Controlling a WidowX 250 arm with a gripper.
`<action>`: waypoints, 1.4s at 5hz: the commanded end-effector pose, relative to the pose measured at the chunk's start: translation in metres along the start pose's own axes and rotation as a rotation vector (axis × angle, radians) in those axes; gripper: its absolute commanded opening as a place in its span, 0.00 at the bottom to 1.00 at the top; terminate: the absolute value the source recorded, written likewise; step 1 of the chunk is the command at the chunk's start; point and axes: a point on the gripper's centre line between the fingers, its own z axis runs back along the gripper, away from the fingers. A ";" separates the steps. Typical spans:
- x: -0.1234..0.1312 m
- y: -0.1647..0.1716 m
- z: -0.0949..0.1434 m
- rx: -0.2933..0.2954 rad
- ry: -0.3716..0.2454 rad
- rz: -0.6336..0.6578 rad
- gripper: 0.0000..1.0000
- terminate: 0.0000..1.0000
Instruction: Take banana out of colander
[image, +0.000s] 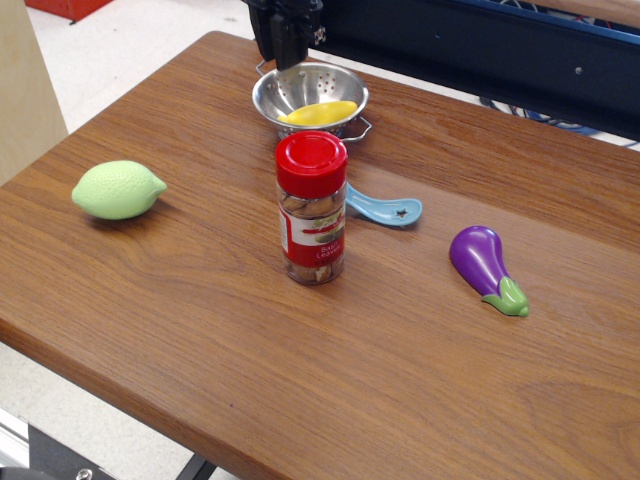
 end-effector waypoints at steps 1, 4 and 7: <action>0.018 -0.003 0.021 0.029 -0.064 -0.001 1.00 0.00; 0.016 -0.017 -0.003 0.026 -0.044 -0.019 1.00 0.00; 0.019 -0.026 -0.028 0.031 0.039 -0.012 1.00 0.00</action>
